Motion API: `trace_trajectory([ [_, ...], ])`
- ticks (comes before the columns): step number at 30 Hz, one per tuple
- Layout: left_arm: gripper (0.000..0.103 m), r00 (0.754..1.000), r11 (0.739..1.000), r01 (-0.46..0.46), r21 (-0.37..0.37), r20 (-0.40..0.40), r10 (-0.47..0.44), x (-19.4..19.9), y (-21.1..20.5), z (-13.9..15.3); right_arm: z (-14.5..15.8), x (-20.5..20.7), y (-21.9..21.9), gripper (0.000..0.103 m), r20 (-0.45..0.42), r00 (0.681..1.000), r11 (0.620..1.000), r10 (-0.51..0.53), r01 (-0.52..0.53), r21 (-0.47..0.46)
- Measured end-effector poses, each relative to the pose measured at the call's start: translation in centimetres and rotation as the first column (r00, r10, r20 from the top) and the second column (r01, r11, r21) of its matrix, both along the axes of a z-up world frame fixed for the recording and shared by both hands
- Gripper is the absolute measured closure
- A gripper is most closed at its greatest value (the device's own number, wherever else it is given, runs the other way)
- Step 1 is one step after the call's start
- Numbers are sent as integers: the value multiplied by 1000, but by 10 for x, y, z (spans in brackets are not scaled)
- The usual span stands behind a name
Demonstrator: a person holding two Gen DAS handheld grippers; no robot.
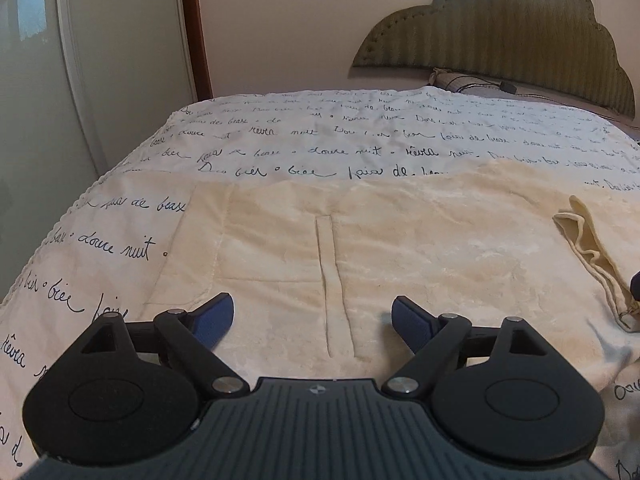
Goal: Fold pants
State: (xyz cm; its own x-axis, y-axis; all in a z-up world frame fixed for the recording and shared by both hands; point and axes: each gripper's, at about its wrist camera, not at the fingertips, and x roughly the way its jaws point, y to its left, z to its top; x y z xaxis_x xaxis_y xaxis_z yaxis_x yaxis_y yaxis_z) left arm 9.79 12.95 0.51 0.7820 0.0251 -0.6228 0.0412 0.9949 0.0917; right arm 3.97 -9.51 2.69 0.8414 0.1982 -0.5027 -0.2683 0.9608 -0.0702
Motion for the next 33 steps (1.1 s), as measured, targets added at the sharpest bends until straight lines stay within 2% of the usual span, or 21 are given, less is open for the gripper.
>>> trace_trajectory([
  [6, 12, 1000, 1000, -8, 3, -3, 8, -1, 4, -3, -11, 14, 38, 62, -48, 995, 995, 93, -95, -39],
  [9, 11, 1000, 1000, -15, 2, 2, 15, -1, 8, -3, -29, 25, 42, 60, -124, 989, 995, 83, -90, -50],
  [11, 11, 1000, 1000, -7, -1, 2, 7, -3, 10, -3, -33, 27, 39, 59, -134, 989, 997, 67, -69, -15],
  [13, 11, 1000, 1000, -12, 4, 12, 12, -5, 12, 0, -27, 24, 40, 59, -112, 992, 998, 61, -63, -10],
  [16, 11, 995, 996, -84, 14, 46, 83, -8, 26, 7, -13, 15, 52, 59, -33, 995, 995, 89, -90, -49],
  [18, 7, 989, 990, -142, -13, 45, 143, -11, 45, 14, -4, 9, 67, 59, 15, 989, 987, 144, -143, -69],
  [20, 6, 977, 976, -213, -45, 15, 214, -13, 69, 19, -1, 7, 82, 59, 39, 979, 976, 201, -197, -97],
  [22, 6, 956, 955, -293, -42, -24, 292, -15, 92, 23, -1, 7, 100, 59, 47, 965, 959, 258, -250, -132],
  [24, 6, 925, 926, -378, 16, -30, 379, -20, 115, 29, -5, 8, 119, 59, 40, 950, 939, 311, -300, -168],
  [26, 6, 887, 883, -461, 92, 1, 463, -27, 135, 34, -9, 6, 136, 59, 29, 928, 911, 370, -357, -204],
  [28, 6, 860, 851, -508, 131, 17, 511, -30, 149, 40, -16, 1, 154, 59, 24, 901, 874, 432, -413, -255],
  [29, 6, 861, 854, -506, 123, 7, 509, -32, 155, 44, -19, 0, 161, 59, 25, 893, 859, 450, -425, -286],
  [30, 6, 871, 867, -488, 96, -8, 491, -33, 158, 46, -23, 0, 170, 59, 25, 886, 843, 462, -431, -322],
  [33, 6, 918, 916, -392, -82, -93, 385, -32, 158, 48, -36, 7, 195, 59, 24, 872, 801, 489, -438, -409],
])
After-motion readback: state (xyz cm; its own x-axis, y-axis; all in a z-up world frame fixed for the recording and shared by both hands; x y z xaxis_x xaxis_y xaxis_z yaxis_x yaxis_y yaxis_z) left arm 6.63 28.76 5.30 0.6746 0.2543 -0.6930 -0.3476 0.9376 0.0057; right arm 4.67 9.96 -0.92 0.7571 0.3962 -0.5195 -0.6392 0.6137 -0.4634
